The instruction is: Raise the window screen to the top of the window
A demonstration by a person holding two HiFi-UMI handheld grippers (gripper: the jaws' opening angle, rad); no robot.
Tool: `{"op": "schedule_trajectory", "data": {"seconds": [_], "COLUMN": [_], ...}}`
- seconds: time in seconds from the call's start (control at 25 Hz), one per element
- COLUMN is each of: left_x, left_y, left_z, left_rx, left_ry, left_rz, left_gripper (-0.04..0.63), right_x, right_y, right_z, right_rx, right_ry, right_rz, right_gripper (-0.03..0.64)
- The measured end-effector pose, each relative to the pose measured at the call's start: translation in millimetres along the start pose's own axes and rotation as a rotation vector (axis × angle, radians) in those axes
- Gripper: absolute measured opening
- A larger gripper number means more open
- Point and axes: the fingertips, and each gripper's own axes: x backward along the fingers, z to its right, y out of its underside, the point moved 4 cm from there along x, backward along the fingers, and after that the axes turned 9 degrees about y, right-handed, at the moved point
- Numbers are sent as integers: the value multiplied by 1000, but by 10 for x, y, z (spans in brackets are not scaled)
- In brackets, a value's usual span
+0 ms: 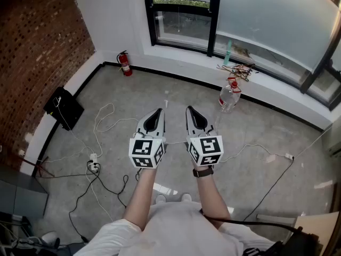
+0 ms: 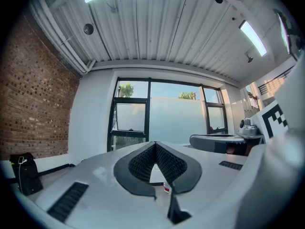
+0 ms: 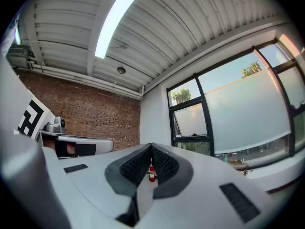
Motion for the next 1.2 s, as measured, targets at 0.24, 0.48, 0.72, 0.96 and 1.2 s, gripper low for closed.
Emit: {"op": "schedule_trajectory", "data": {"seconds": [0.24, 0.48, 0.72, 0.96, 1.2], "left_x": [-171, -213, -372, -809, -1450], "left_y": [225, 400, 477, 617, 411], "left_z": [481, 372, 65, -758, -1475], "left_rx": [6, 31, 33, 84, 87], "left_ry": [-7, -53, -71, -89, -41], "left_rz": [-29, -74, -59, -38, 10], "left_gripper": [-2, -2, -2, -2, -2], "right_x": [254, 119, -334, -1149, -2045], "right_y": [289, 505, 707, 840, 567], "right_z": [558, 628, 715, 396, 302], "right_rx": [-73, -123, -149, -83, -88], "right_ry": [27, 8, 81, 3, -82], "right_rz": [-49, -112, -182, -189, -109], "right_gripper": [3, 3, 3, 3, 2]}}
